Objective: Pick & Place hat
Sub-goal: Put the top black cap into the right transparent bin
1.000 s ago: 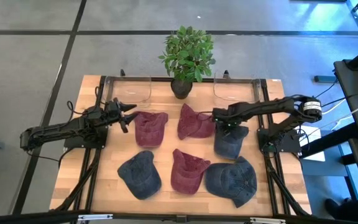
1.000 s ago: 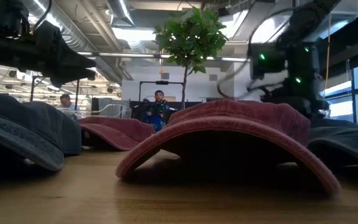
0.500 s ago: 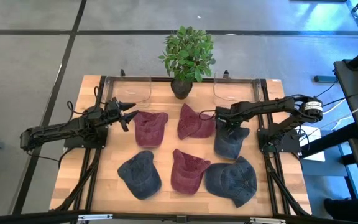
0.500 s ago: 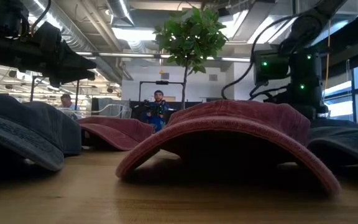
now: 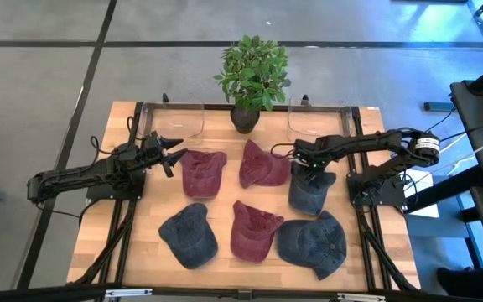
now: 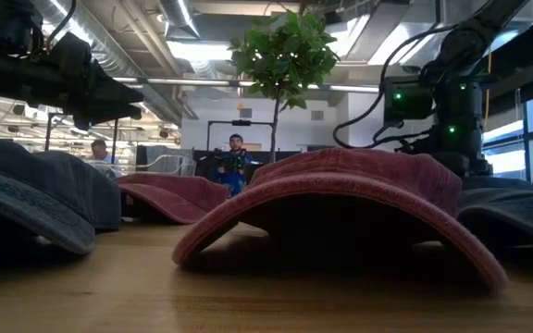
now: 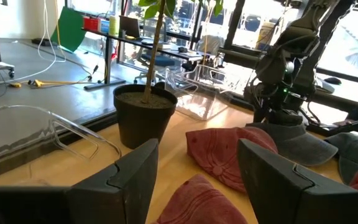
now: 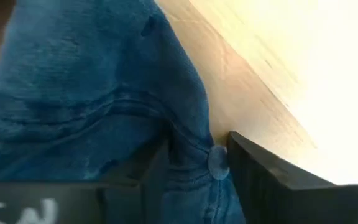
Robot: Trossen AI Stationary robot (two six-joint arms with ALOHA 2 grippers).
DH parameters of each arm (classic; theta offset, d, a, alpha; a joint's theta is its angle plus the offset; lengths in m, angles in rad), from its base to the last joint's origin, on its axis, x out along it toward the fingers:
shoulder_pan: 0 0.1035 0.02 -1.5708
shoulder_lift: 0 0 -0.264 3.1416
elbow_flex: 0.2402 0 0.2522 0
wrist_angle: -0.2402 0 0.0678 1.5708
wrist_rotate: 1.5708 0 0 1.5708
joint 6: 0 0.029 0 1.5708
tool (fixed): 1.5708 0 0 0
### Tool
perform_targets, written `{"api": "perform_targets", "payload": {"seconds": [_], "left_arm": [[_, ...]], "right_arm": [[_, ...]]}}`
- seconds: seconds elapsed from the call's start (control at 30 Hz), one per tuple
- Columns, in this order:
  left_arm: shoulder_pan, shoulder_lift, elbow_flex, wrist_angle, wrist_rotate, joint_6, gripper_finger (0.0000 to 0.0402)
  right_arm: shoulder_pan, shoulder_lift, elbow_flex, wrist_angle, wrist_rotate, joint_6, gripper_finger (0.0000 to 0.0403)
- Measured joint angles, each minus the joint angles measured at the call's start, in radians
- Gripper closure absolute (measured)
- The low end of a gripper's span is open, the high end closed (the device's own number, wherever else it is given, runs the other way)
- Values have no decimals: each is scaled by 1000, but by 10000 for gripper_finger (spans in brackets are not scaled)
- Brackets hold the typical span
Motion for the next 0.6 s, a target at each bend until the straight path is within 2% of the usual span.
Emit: {"api": "perform_targets", "payload": {"seconds": [0.23, 0.43, 0.5, 0.6], "left_arm": [[0, 0, 0, 0, -1, 1, 187], [0, 0, 0, 0, -1, 1, 187], [0, 0, 0, 0, -1, 1, 187], [0, 0, 0, 0, -1, 1, 187]], "right_arm": [[1, 0, 0, 2, -2, -3, 363], [-1, -40, 23, -44, -15, 11, 365], [-1, -74, 41, -114, -46, 29, 365], [0, -139, 96, -125, -107, 48, 365]]}}
